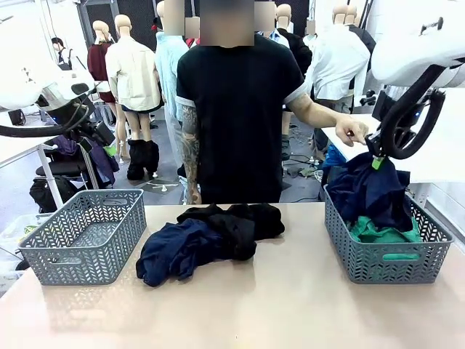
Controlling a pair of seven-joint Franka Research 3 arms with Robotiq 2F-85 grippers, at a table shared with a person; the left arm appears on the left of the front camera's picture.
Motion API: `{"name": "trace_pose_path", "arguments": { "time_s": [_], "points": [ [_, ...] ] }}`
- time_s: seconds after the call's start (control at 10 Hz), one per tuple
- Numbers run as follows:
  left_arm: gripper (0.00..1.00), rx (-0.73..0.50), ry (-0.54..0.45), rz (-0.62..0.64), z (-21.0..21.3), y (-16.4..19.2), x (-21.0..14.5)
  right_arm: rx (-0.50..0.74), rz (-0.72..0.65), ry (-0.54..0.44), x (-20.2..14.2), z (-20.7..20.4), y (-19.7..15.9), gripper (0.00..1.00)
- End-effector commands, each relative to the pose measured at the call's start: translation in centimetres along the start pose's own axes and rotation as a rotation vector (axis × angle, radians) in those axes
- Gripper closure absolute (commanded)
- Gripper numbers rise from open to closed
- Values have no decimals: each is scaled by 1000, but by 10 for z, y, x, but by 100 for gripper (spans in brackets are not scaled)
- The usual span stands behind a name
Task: Sort the tops and bottoms.
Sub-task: Sort the clothes according to human instructions, then lift clothes from the center of the table with your left hand.
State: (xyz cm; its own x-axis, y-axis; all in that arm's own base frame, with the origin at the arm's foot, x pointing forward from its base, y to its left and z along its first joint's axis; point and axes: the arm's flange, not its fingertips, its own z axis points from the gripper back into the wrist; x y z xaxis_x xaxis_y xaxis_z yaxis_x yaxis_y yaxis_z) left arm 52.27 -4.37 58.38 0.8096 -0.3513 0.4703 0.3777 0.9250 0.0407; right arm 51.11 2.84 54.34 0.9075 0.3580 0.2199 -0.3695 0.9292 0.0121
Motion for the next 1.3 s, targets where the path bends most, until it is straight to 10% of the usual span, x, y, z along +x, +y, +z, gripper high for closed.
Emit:
{"name": "trace_pose_path", "arguments": {
  "time_s": [0.0,0.4,1.2],
  "points": [
    [11,3,5,17,2,1,1,3,-12,7,-1,10,0,74],
    [11,3,5,17,2,1,1,-18,-21,-29,-17,33,16,0],
    [11,3,5,17,2,1,1,-134,-2,-142,-47,121,47,0]
  ]
}}
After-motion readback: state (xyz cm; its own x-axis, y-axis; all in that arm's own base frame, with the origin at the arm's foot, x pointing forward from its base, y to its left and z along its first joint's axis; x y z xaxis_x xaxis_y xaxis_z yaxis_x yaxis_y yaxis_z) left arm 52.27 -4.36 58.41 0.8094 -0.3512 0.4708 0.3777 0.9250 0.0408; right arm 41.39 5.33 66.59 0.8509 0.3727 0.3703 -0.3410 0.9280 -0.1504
